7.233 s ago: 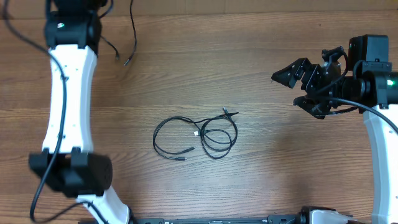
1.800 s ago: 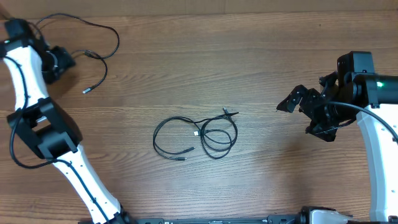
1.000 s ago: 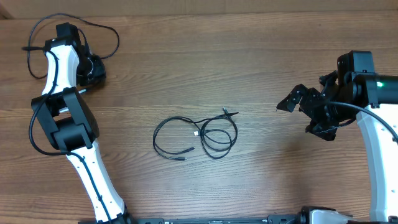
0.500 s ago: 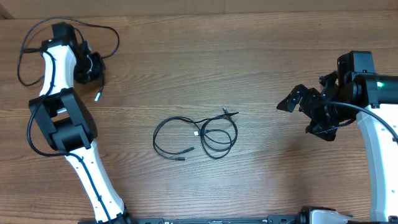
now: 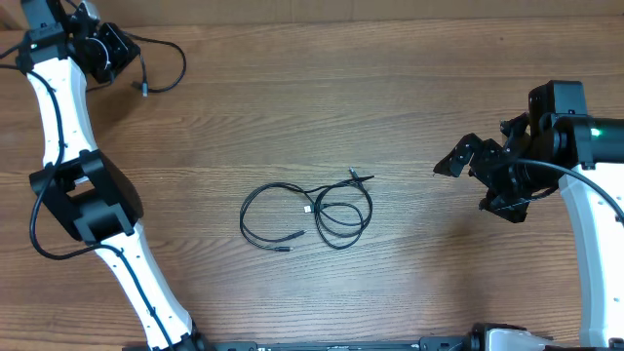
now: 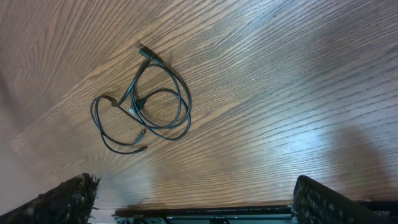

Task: Untangle cables

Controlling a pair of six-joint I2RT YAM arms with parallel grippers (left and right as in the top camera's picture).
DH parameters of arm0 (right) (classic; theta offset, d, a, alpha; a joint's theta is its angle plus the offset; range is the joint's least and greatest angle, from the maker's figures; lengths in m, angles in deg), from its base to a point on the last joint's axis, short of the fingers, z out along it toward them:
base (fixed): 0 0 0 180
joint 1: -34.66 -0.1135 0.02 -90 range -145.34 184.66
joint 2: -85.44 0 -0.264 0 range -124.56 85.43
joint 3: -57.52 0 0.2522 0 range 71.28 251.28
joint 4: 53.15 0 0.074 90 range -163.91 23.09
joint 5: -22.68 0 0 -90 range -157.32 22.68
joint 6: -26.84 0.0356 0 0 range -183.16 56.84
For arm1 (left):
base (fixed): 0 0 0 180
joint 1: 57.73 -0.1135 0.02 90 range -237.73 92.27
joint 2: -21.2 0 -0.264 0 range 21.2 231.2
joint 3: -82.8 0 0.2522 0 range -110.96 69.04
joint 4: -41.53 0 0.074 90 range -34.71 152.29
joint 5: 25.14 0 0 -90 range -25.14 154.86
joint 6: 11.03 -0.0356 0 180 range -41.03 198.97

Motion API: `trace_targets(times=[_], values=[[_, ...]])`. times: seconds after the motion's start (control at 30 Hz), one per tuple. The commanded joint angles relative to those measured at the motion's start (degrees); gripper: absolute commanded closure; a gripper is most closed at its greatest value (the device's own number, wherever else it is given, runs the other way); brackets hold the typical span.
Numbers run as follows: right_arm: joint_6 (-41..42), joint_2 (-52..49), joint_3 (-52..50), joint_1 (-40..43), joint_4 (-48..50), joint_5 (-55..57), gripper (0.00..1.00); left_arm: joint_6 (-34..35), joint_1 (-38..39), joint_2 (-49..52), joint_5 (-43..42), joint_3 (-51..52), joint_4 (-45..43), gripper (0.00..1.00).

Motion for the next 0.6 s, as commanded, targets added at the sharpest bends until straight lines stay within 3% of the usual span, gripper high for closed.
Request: trace_targets(times=[0.0, 0.03, 0.1, 0.13, 0.33, 0.57], values=[[-0.4, 0.3, -0.2, 0.1, -0.2, 0.4, 0.00, -0.5, 3.0, 0.4, 8.4, 1.9, 0.0, 0.62], [-0.4, 0.3, -0.2, 0.1, -0.4, 0.4, 0.00, -2.3, 3.5, 0.4, 9.8, 2.7, 0.0, 0.50], [-0.4, 0.3, -0.2, 0.1, -0.7, 0.4, 0.00, -7.3, 4.5, 0.4, 10.4, 4.3, 0.2, 0.08], [-0.4, 0.3, -0.2, 0.1, -0.7, 0.4, 0.00, -9.0, 4.8, 0.4, 10.5, 4.9, 0.8, 0.00], [-0.4, 0.3, -0.2, 0.1, -0.7, 0.4, 0.00, -11.1, 3.7, -0.4, 15.0, 4.9, 4.4, 0.02], [-0.4, 0.3, -0.2, 0.1, -0.7, 0.4, 0.00, -7.3, -1.4, -0.5, 33.5, 4.9, 9.9, 0.05]])
